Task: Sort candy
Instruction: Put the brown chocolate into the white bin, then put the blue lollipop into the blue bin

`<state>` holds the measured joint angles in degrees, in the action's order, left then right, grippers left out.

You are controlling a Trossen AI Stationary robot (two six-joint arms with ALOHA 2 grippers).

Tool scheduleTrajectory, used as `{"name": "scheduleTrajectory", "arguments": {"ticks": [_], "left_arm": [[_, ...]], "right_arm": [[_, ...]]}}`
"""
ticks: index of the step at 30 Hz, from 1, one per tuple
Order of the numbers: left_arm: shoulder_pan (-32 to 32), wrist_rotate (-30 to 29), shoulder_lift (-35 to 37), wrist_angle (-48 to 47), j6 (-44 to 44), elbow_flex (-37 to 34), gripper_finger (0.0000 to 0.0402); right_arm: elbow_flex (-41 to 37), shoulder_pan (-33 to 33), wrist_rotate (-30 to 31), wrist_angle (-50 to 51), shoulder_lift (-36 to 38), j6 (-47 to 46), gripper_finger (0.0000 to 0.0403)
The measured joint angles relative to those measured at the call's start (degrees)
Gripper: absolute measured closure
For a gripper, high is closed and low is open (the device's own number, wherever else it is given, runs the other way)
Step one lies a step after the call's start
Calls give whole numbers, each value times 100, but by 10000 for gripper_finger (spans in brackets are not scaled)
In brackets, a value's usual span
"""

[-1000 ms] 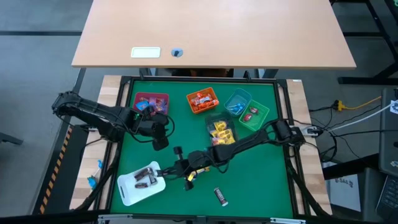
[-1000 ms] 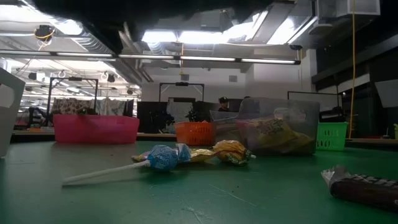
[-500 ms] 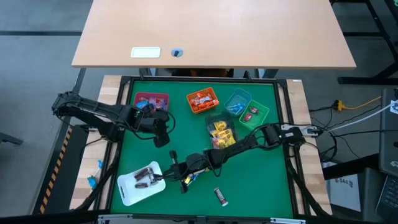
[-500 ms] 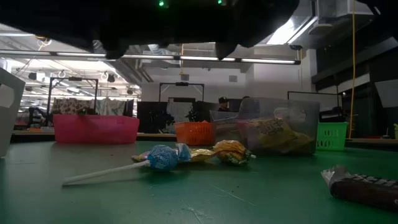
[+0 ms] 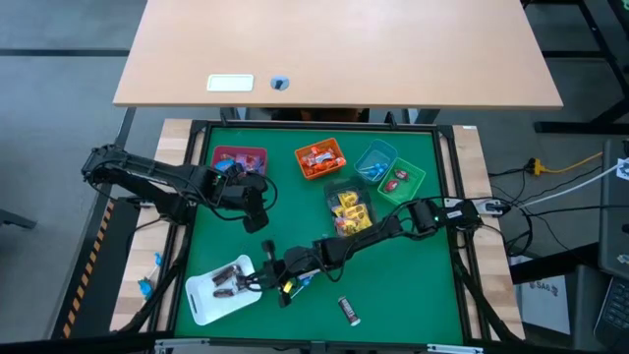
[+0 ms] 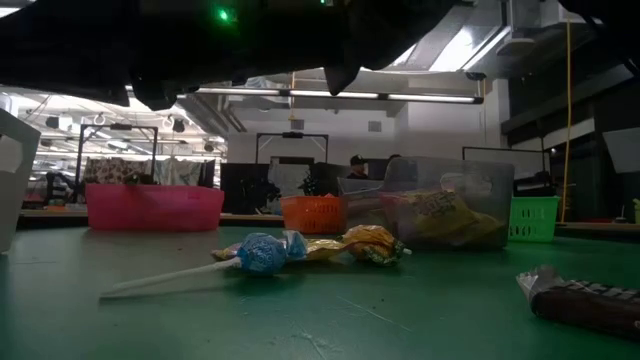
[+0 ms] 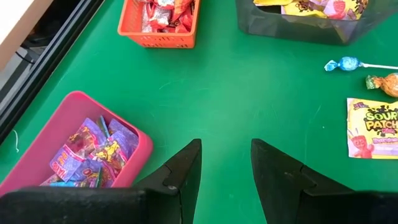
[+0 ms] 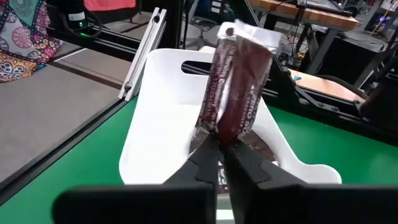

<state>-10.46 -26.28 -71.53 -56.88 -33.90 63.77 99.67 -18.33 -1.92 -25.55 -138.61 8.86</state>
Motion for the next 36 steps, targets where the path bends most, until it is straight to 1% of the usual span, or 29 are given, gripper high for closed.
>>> {"name": "scheduleTrajectory", "arguments": {"ticks": [5,9,11,13,16,21,25,28,30,33,36], "left_arm": [[0,0,0,-1,2,0,273],[0,0,0,-1,2,0,273],[0,0,0,0,1,0,273],[0,0,0,2,-3,0,273],[-2,1,0,4,-5,0,273],[-12,8,0,68,-3,0,273],[-11,198,0,202,-5,0,273],[-11,603,0,480,-8,0,273],[-11,955,-3,695,-37,0,269],[-59,1517,-87,1088,-94,0,253],[-240,1871,-305,1549,-358,0,232]], "right_arm": [[1,-2,43,1,0,0,325],[1,-2,189,10,2,-1,280],[1,-2,191,89,40,-8,267],[1,-3,191,386,162,-22,261],[3,-4,191,1187,494,48,260],[10,-4,191,2657,1266,368,264],[10,-7,197,3837,1941,590,264],[10,-9,383,4846,2449,665,264],[10,-9,650,5616,2785,688,264],[10,-6,952,6639,3319,688,265],[10,-2,1046,7466,3849,592,265]]}}
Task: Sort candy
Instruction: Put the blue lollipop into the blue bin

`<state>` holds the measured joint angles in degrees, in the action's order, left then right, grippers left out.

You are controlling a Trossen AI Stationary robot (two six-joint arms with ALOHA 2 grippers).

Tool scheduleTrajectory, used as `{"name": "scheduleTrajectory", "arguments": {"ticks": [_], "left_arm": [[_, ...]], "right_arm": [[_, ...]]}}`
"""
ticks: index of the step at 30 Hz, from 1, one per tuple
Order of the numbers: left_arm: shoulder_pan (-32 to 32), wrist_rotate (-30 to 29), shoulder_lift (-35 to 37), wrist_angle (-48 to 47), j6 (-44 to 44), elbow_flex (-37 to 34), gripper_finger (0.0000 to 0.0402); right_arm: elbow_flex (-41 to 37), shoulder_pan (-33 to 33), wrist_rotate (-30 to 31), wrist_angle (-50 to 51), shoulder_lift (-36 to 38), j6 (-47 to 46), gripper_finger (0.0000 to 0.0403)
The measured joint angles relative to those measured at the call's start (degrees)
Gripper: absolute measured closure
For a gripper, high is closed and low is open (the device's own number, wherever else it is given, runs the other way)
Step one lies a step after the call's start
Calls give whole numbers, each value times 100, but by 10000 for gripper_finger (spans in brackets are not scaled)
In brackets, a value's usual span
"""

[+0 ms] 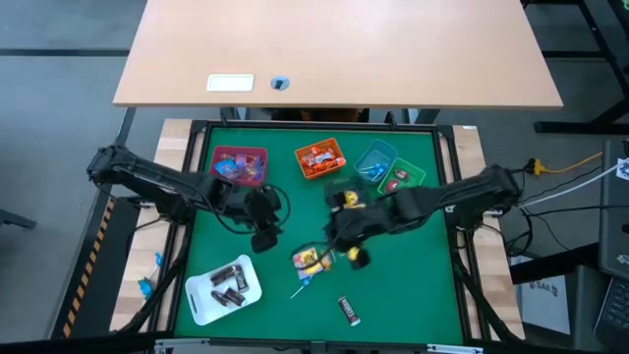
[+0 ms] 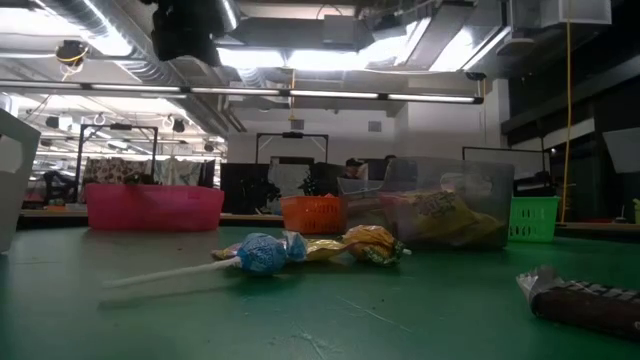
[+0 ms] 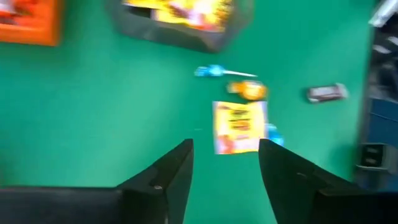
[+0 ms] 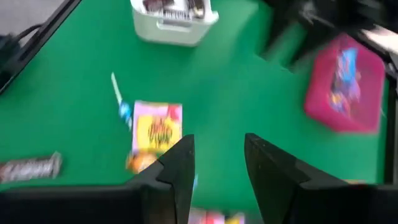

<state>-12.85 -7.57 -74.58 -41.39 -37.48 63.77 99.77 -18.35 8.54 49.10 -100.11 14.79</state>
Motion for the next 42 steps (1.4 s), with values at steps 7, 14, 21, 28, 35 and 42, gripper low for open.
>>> {"name": "scheduleTrajectory", "arguments": {"ticks": [7,14,21,28,35,42], "left_arm": [[-696,122,-793,894,-433,0,214],[-1373,-52,-1677,1853,-438,0,225],[-1743,-399,-2453,2524,-438,0,227],[-1948,-831,-3071,2889,-443,0,228],[-1996,-1002,-3368,2980,-443,0,228],[-2096,-1135,-3480,3195,-442,-4,228]], "right_arm": [[-2,0,57,1359,1015,-371,265],[-284,0,405,1988,1604,-693,265],[-2062,0,548,1059,2625,-846,265],[-3492,1,693,386,3589,-1438,265],[-4207,0,693,324,4106,-2000,265],[-4450,0,692,284,4242,-2237,265]]}}
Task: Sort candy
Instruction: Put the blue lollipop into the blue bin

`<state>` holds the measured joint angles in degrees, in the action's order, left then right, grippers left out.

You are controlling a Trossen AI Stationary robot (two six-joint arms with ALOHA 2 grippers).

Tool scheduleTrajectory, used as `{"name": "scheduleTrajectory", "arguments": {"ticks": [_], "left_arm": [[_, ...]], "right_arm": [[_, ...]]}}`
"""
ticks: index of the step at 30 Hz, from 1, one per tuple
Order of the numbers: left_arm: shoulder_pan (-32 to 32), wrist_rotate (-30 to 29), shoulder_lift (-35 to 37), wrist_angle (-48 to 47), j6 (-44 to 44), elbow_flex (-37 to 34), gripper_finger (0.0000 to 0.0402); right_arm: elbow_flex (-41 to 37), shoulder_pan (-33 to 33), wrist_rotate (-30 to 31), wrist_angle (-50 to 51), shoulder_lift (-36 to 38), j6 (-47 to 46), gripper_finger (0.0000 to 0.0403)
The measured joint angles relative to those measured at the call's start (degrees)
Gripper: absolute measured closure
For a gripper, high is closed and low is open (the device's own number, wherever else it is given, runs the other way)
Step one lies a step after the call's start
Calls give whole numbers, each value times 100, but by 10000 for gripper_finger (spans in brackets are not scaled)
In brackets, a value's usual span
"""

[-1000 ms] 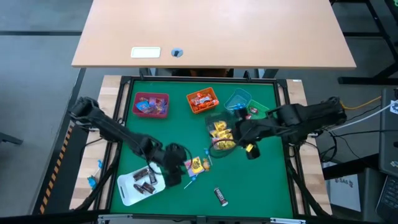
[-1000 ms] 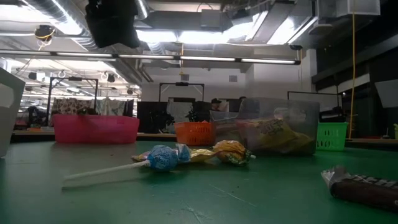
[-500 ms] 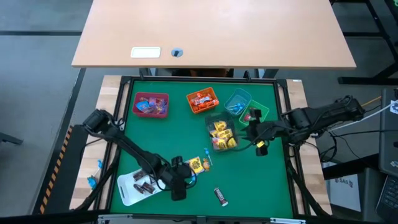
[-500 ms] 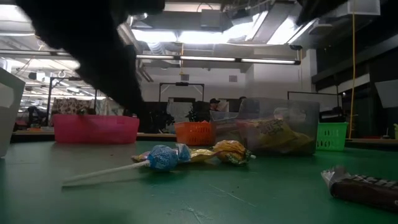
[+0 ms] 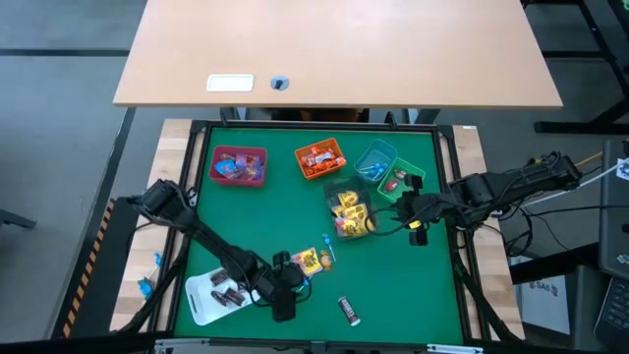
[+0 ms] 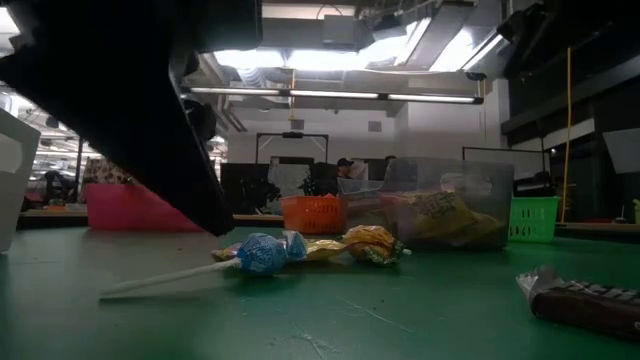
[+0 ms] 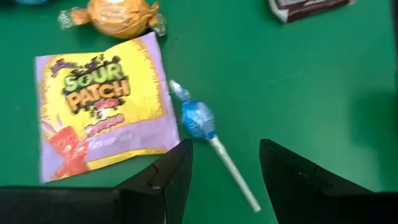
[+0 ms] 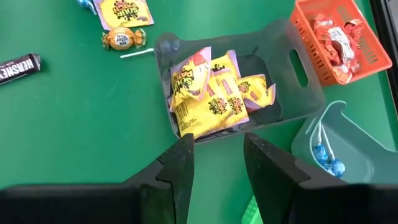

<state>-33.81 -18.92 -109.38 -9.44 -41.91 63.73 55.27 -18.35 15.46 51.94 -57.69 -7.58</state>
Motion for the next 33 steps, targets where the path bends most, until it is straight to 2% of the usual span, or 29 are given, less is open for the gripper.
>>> {"name": "scheduleTrajectory", "arguments": {"ticks": [2,18,23,31,33], "left_arm": [[-13,-20,-85,220,1,8,228],[-123,-465,-460,127,-119,12,233],[-128,-610,-464,39,-105,12,274],[-126,-671,-466,-6,-115,12,379],[-126,-669,-466,-6,-125,12,395]], "right_arm": [[0,0,1,-21,2,-15,265],[2,0,-1,-302,0,-10,265],[2,0,-1,-332,0,-10,265],[4,0,-2,-424,-2,-8,265],[4,0,-4,-422,-2,-8,265]]}}
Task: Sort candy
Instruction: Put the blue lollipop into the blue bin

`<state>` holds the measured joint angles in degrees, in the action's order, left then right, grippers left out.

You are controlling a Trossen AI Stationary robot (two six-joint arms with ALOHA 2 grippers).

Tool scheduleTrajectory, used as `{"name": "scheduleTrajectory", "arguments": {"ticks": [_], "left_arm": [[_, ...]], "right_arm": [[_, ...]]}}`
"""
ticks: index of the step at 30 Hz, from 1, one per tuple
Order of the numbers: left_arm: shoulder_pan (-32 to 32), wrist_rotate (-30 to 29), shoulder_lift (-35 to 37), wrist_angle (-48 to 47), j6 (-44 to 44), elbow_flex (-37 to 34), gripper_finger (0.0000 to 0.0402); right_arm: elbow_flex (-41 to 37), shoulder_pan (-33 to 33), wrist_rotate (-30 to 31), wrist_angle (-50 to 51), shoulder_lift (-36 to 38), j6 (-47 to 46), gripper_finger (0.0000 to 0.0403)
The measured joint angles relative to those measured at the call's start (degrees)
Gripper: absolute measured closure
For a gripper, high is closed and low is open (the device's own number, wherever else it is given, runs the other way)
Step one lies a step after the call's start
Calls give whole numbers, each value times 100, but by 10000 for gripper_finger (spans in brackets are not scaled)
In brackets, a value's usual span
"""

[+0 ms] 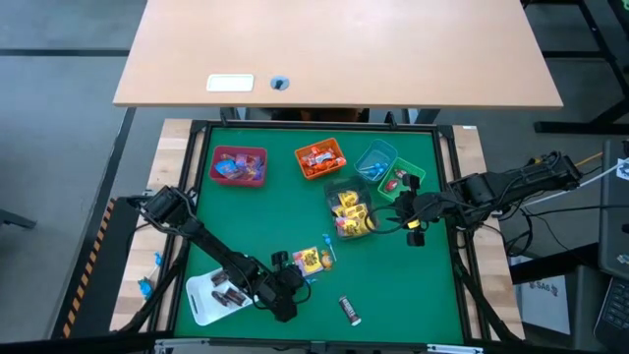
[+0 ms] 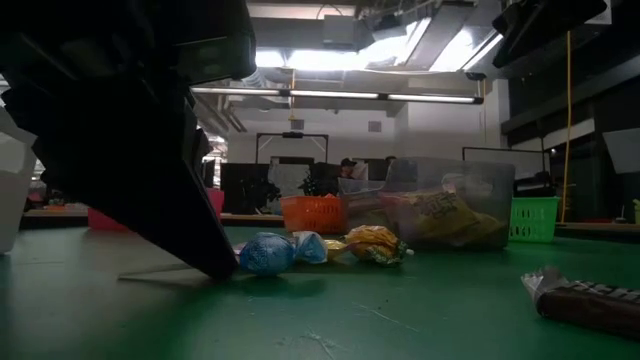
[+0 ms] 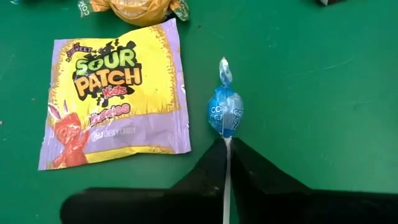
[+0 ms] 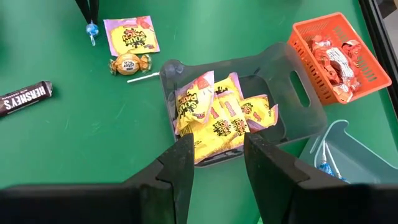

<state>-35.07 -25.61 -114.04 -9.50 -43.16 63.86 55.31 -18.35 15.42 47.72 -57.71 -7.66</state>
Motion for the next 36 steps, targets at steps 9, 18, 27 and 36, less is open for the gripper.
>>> {"name": "scheduleTrajectory", "arguments": {"ticks": [9,18,27,36], "left_arm": [[38,53,100,-13,2,-12,401],[191,682,376,75,-20,-22,401],[712,892,921,921,710,-20,401],[1806,999,1010,2320,2347,-13,401]], "right_arm": [[2,0,0,2,0,0,265],[2,0,0,22,-2,2,265],[4,0,0,33,-2,4,265],[4,0,-2,42,-2,4,265]]}}
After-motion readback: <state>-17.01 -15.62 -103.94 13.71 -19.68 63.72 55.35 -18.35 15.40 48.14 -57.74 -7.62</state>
